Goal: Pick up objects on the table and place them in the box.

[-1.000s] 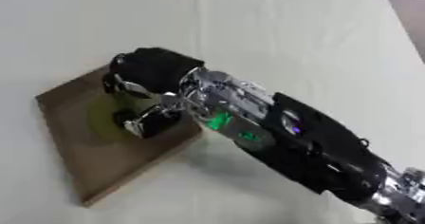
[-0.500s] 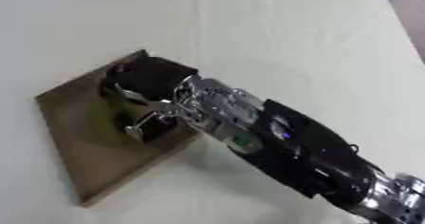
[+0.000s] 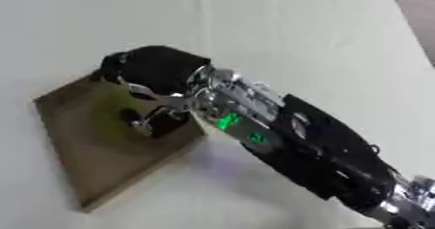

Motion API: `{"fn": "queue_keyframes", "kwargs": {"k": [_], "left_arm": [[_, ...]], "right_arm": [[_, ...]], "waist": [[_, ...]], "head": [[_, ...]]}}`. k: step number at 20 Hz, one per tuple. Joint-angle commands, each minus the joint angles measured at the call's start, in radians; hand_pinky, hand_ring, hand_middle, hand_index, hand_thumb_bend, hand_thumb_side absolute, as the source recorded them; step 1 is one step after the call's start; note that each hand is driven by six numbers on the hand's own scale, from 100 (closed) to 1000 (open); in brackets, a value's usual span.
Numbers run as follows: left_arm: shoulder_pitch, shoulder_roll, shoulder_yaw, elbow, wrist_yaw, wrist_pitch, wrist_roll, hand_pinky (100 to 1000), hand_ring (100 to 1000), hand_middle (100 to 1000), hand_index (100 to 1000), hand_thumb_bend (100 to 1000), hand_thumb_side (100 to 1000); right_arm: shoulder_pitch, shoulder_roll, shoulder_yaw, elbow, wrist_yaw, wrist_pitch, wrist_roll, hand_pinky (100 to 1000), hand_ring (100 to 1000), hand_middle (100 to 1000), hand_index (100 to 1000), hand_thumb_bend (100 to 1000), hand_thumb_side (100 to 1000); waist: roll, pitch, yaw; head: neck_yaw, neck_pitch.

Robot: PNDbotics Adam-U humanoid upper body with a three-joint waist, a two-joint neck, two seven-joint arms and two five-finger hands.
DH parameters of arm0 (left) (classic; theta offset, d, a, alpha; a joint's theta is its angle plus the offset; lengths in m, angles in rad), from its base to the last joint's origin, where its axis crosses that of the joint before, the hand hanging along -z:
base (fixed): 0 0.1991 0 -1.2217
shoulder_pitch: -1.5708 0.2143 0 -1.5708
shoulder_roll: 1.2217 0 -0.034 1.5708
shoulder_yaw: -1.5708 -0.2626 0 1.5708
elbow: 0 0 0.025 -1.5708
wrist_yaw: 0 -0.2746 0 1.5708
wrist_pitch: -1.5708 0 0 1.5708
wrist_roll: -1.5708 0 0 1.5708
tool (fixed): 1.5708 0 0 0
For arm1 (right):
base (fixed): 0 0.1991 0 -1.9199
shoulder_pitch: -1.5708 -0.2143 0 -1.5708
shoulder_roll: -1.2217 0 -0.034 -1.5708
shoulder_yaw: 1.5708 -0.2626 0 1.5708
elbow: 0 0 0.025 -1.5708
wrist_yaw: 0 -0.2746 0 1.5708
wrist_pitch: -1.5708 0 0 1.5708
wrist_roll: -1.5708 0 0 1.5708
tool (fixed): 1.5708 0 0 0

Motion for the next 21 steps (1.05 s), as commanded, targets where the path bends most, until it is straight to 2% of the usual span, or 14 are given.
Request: {"fn": "queue_keyframes", "kwargs": {"k": [1,5,11,13,14,15,19,21], "left_arm": [[0.001,0.021,0.005,-0.017,-0.002,-0.002,0.0,575,522,516,728,100,589],[0.002,0.021,0.005,-0.017,-0.003,-0.002,0.001,575,522,516,727,100,589],[0.004,0.023,0.009,-0.017,-0.006,-0.004,0.009,576,523,516,727,100,589],[0.005,0.023,0.012,-0.017,-0.009,-0.005,0.014,576,523,516,727,100,589],[0.006,0.022,0.014,-0.017,-0.01,-0.005,0.017,576,523,517,727,100,589],[0.006,0.022,0.015,-0.017,-0.012,-0.006,0.019,576,523,517,727,100,589],[0.001,0.018,0.018,-0.017,-0.016,-0.008,0.029,577,524,517,727,100,589],[-0.002,0.015,0.018,-0.017,-0.017,-0.008,0.032,577,524,517,727,100,589]], "right_arm": [[-0.008,-0.035,-0.069,-0.112,-0.009,0.025,-0.023,818,810,849,946,100,100],[0.01,-0.066,-0.149,-0.208,-0.037,0.059,-0.066,807,787,832,931,100,100],[0.049,-0.15,-0.304,-0.281,-0.139,0.161,-0.23,786,753,805,905,100,100],[0.066,-0.191,-0.368,-0.283,-0.191,0.177,-0.325,794,743,797,876,100,196],[0.075,-0.207,-0.398,-0.284,-0.222,0.175,-0.38,806,741,785,866,100,312],[0.083,-0.219,-0.423,-0.284,-0.255,0.167,-0.431,816,744,782,856,100,387],[0.116,-0.237,-0.531,-0.284,-0.39,0.081,-0.666,817,745,772,838,100,490],[0.13,-0.232,-0.569,-0.284,-0.43,0.029,-0.756,813,742,768,838,100,531]], "waist": [[0.011,-0.023,-0.001],[0.014,-0.024,-0.006],[0.018,-0.023,-0.013],[0.02,-0.022,-0.016],[0.021,-0.02,-0.018],[0.022,-0.019,-0.019],[0.031,-0.013,-0.026],[0.036,-0.01,-0.028]], "head": [[0.006,-0.003],[0.012,-0.007],[0.025,-0.011],[0.034,-0.013],[0.038,-0.014],[0.041,-0.016],[0.059,-0.024],[0.065,-0.024]]}}
